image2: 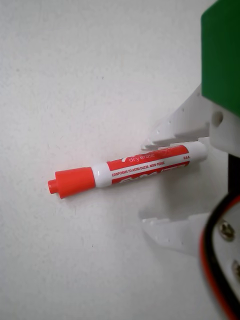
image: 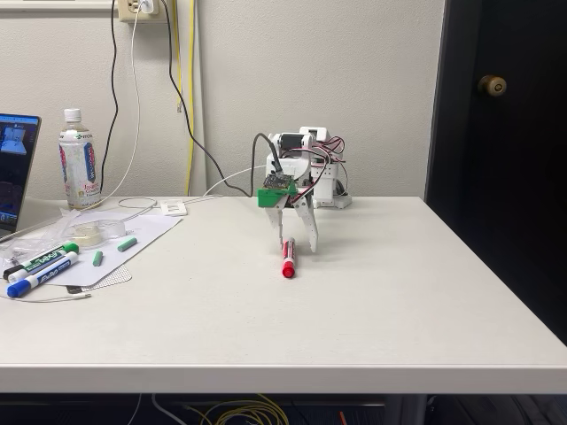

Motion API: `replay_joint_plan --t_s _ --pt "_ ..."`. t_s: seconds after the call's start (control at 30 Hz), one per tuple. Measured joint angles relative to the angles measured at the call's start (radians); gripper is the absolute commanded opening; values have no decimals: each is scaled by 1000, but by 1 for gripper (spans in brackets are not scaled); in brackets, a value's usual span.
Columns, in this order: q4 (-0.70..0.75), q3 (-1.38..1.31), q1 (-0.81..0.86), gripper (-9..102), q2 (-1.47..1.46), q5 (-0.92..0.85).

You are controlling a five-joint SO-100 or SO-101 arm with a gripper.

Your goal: Pick up the red marker.

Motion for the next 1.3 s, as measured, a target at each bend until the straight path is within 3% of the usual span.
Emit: replay_joint_plan --t_s 0.37,0.6,0.93,1.3 --pt "-25 -14 -2 33 -48 3" --pt "63 -342 -6 33 -249 3" --pt "87 -380 -8 32 -265 11" --pt "89 -382 -8 22 -270 11"
